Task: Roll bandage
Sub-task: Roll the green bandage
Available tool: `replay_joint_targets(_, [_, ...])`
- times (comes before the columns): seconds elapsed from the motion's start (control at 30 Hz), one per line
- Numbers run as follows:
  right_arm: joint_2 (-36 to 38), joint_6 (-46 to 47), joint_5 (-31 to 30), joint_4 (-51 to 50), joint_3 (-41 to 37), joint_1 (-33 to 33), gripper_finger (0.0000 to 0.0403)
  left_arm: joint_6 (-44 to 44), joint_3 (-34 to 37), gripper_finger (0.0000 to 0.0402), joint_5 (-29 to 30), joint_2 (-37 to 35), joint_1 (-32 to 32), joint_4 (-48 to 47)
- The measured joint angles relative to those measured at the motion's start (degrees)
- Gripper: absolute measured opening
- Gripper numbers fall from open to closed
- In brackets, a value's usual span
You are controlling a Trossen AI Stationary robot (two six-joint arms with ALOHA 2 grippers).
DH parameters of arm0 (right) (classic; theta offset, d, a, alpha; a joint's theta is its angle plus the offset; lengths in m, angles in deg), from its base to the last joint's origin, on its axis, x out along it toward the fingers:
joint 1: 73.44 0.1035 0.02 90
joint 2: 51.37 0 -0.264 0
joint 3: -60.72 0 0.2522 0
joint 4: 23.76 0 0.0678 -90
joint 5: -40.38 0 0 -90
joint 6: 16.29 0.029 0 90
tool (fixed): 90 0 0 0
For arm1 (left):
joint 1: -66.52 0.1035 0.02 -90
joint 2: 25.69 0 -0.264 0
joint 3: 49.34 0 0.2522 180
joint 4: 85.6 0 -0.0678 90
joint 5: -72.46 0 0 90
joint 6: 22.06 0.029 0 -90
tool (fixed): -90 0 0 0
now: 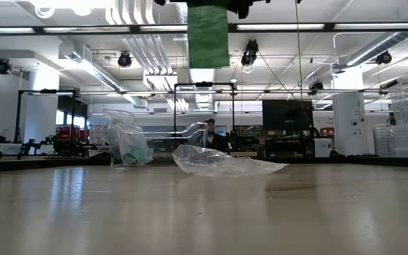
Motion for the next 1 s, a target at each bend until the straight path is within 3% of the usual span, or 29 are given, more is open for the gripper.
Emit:
replay_joint_targets(0.2, [-0.93,4.54,4.63,-0.9,0.7,-1.43,0.022,2.67,0.0,0.0052,3.69,-0.04,-1.43,0.86])
replay_joint_targets(0.6, [-1.02,6.9,5.09,0.44,1.1,-1.84,0.0161,3.35,-0.02,0.0053,4.13,-0.04,-1.65,1.57])
replay_joint_targets(0.77, [-1.03,2.7,5.07,0.42,1.11,-1.82,0.0098,2.02,-0.02,0.0091,4.11,-0.04,-1.65,1.57])
replay_joint_targets(0.87, [-1.04,-2.6,4.81,0.23,1.11,-1.82,0.0061,-4.05,-0.02,0.0121,4.06,-0.04,-1.66,1.16])
replay_joint_targets(1.0, [-1.16,-14.53,3.62,-0.47,1.04,-1.54,0.0054,-13.27,-0.02,0.0161,3.91,-0.04,-1.71,0.02])
